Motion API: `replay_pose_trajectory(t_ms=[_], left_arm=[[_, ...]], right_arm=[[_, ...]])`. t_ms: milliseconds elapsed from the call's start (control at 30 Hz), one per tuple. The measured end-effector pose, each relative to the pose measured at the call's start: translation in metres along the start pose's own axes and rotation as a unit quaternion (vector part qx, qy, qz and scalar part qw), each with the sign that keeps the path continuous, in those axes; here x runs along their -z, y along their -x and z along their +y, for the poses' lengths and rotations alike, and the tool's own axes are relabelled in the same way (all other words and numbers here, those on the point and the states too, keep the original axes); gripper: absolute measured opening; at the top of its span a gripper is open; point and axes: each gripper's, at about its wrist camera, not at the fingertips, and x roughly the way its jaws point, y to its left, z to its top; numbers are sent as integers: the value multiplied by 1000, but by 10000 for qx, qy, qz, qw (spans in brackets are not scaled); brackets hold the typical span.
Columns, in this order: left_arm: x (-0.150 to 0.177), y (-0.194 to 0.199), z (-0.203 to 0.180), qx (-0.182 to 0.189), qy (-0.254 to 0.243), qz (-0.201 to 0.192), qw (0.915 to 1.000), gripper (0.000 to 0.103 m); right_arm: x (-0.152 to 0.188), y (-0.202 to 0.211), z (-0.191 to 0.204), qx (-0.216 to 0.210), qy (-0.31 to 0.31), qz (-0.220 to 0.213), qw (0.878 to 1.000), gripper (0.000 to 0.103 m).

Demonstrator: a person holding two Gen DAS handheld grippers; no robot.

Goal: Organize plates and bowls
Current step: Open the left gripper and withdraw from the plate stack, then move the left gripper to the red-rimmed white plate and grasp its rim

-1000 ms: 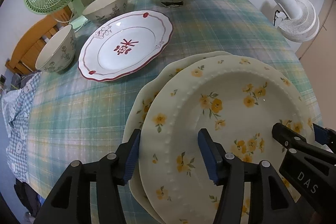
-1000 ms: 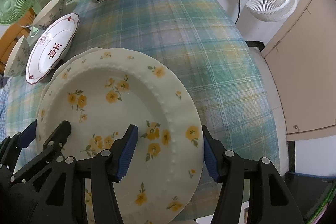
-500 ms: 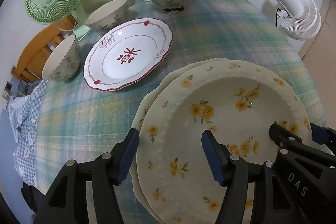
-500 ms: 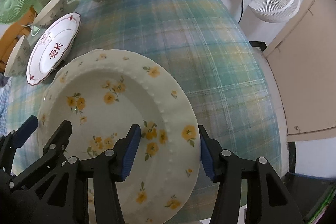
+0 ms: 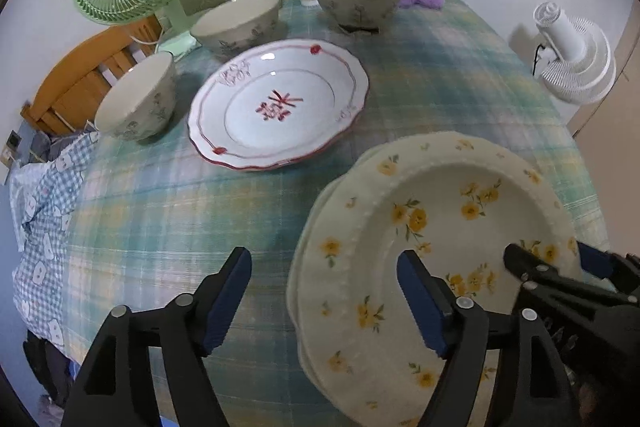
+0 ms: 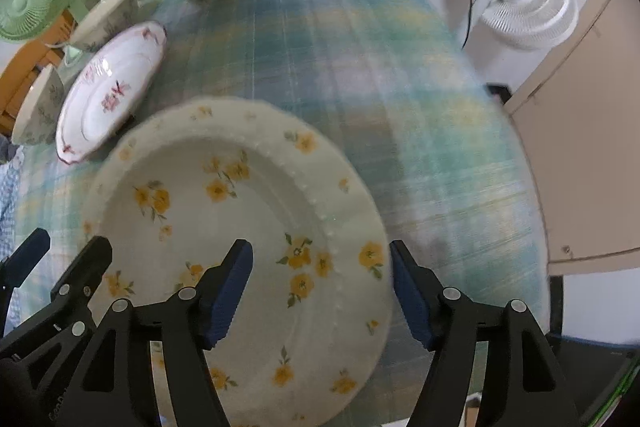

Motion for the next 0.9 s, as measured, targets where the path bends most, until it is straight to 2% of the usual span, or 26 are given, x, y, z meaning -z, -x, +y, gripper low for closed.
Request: replay_pose_trajectory(t_ms=[167, 333, 500, 567, 700, 900], left_arm=[[-9, 23, 18, 232, 163, -203, 9994, 80], [-26, 49, 42, 288, 370, -542, 9974, 80], [-42, 64, 65, 310, 523, -789, 9950, 80], [-50, 67, 75, 229, 581, -841, 9945, 80], [-63, 62, 90, 82, 703, -875, 9936, 81], [-80, 35, 105, -189, 924, -727, 9929, 80]], right_arm=[[-4, 38, 16, -9, 138, -455, 9989, 76], [-14, 72, 33, -47, 152, -886, 9959, 76], [-32, 102, 64, 87, 439, -1327, 9901, 76], [-42, 109, 72, -41, 480, -1451, 9882, 76], [-61, 109, 85, -430, 594, -1473, 9864, 76], [-91, 81, 104, -625, 787, -1355, 9857, 76]])
